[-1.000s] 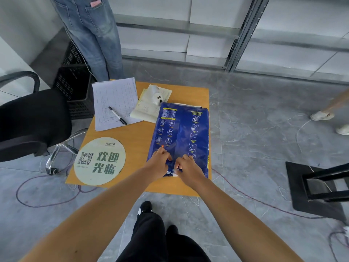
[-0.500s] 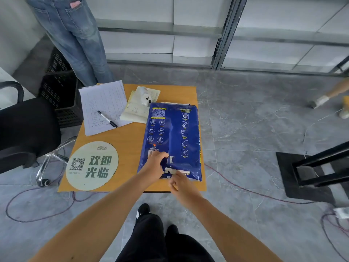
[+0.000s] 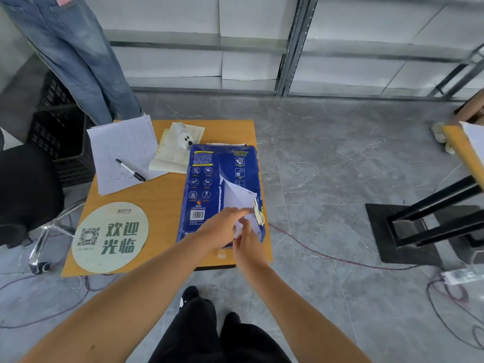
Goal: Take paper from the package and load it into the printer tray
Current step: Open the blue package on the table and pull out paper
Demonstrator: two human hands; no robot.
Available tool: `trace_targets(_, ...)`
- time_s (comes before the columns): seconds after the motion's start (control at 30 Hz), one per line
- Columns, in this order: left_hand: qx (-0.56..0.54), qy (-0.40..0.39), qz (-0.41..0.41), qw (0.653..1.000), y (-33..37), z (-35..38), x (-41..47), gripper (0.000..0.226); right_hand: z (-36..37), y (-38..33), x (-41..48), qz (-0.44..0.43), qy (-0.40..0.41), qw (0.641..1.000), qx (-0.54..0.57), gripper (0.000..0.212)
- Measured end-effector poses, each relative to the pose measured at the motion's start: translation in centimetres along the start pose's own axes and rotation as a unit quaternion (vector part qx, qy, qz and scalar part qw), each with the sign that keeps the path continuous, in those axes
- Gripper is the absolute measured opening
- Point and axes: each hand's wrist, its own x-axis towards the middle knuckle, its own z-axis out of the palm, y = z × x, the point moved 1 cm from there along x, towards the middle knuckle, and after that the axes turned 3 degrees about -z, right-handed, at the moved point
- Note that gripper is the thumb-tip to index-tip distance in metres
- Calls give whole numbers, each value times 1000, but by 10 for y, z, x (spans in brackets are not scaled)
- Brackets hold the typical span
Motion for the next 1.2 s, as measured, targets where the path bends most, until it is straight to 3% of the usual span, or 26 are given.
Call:
trace_targets(0.1, 54, -28, -4, 998, -4, 9, -1, 61, -14, 4, 10, 18, -24, 999, -26, 51)
trace_targets(0.17, 146, -43, -20, 988, -12, 13, -5, 61, -22, 9, 13, 30, -28, 998, -53, 50)
trace_targets(0.3, 377, 2, 74, 923, -16, -1, -12, 30, -26, 9, 13, 51, -28, 994, -91, 49)
trace_targets(0.37, 443, -2, 81, 893, -22, -11, -14, 29, -26, 8, 13, 75, -29, 992, -97, 51)
trace_targets(0.5, 435, 9, -23, 900, -45, -33, -19, 25, -29, 12, 14, 118, -30, 991, -64, 58)
trace_targets(0.67, 471, -7, -90, 877, -66, -46, -26, 21, -27, 19, 21, 180, 1, 982, 58, 45)
trace_targets(0.73, 478, -20, -102, 872, -72, -42, -31, 20, -24, 21, 23, 196, 16, 974, 115, 25)
trace_targets(0.77, 464, -18, -112, 879, -76, -39, -35, 21, -24, 21, 23, 197, 39, 969, 141, 13)
trace_targets(0.83, 394, 4, -153, 906, -82, -31, -41, 25, -26, 23, 27, 227, 72, 946, 218, 27)
trace_targets(0.93, 231, 90, -246, 937, -83, -22, -49, 24, -27, 25, 28, 259, 102, 922, 270, 27)
trace_targets(1.07, 44, 151, -327, 932, -79, -3, -54, 21, -25, 27, 23, 256, 131, 912, 294, 10)
trace_targets(1.2, -123, 170, -371, 905, -74, 1, -50, 12, -21, 28, 26, 254, 149, 910, 293, 21)
